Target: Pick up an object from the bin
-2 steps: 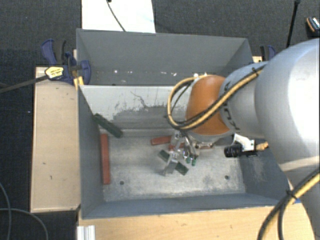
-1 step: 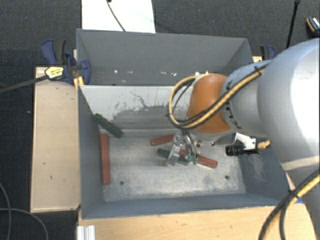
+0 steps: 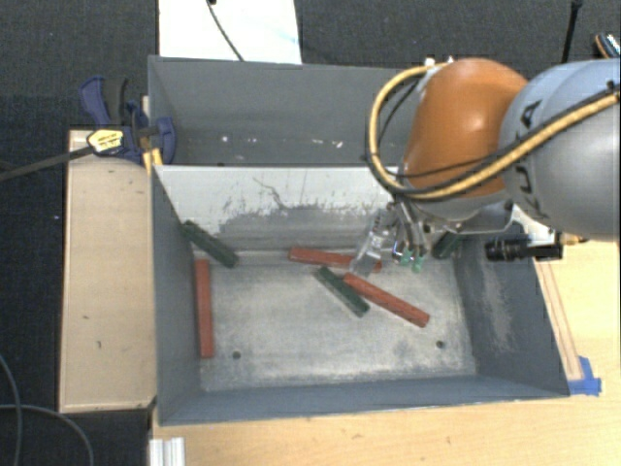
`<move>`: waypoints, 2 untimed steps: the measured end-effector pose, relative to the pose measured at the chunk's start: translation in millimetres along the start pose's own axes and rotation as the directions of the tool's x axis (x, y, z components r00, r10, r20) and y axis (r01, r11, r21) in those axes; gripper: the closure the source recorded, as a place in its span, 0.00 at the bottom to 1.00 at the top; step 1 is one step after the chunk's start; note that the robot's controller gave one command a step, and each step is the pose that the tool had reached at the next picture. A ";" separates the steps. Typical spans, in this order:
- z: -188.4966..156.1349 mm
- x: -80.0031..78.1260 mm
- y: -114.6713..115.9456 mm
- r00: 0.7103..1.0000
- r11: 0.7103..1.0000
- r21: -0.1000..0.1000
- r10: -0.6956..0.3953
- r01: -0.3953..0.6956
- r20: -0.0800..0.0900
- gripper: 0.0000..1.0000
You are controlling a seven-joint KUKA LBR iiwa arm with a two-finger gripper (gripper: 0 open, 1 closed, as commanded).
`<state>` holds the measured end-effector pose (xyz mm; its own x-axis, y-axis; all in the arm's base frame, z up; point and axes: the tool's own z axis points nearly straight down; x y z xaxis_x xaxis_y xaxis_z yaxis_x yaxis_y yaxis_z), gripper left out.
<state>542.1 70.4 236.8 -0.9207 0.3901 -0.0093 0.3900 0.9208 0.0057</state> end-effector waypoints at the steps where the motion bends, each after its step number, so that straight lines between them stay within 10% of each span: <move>1: 4.8 1.2 -1.0 1.000 1.000 0.005 -0.003 0.003 -0.008 0.00; 2: 99.8 -44.1 -22.0 0.992 0.992 0.010 0.128 -0.128 -0.011 0.00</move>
Offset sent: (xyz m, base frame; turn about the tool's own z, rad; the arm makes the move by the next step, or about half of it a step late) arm 0.0000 0.0000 0.0000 0.0000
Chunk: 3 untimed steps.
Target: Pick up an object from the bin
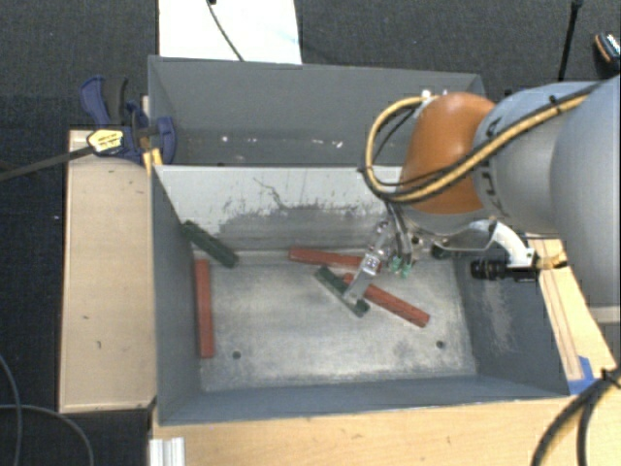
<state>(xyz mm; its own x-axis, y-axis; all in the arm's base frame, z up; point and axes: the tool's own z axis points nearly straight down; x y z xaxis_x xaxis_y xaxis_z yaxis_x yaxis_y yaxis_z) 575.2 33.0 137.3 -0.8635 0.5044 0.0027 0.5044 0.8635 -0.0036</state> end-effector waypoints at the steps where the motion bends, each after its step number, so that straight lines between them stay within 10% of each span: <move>1: 70.8 -1.3 14.7 0.999 0.999 -0.002 -0.042 0.042 0.001 0.00; 2: 63.8 -3.9 15.8 0.999 0.999 -0.006 -0.046 0.046 0.008 1.00; 3: -76.2 -8.8 5.8 0.999 0.999 -0.009 -0.048 0.048 0.012 1.00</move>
Offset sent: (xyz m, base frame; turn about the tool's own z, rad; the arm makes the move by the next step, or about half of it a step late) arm 0.0087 0.0116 -0.0673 -0.0422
